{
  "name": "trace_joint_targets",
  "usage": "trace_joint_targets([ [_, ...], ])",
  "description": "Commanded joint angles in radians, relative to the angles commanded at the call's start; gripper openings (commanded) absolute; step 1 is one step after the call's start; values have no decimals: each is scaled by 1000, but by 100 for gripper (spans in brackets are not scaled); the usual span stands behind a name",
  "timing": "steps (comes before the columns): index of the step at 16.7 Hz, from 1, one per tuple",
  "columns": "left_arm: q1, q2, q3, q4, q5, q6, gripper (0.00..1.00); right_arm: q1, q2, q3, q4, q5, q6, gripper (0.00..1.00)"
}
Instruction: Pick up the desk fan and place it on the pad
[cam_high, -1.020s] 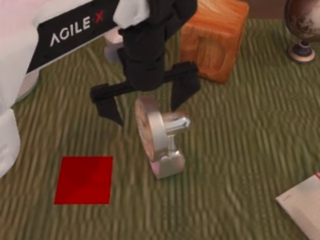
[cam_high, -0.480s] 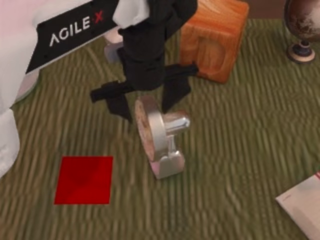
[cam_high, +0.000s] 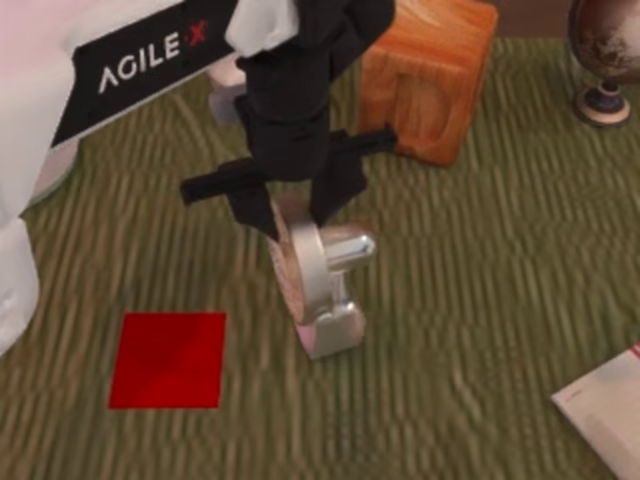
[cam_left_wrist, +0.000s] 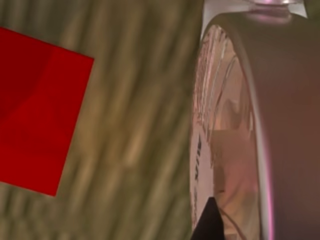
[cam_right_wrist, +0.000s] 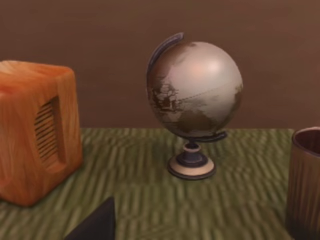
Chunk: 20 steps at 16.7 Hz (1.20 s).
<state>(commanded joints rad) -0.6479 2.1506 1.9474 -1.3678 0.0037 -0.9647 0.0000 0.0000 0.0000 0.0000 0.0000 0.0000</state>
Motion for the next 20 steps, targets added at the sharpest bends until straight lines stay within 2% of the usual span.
trace_joint_targets([
  [8, 1, 2, 4, -4, 0, 1, 0, 0, 0, 0, 0, 0, 0, 100],
  [16, 18, 38, 251, -213, 0, -1, 0, 0, 0, 0, 0, 0, 0, 100],
  [20, 14, 35, 259, -221, 0, 1, 0, 0, 0, 0, 0, 0, 0, 100],
])
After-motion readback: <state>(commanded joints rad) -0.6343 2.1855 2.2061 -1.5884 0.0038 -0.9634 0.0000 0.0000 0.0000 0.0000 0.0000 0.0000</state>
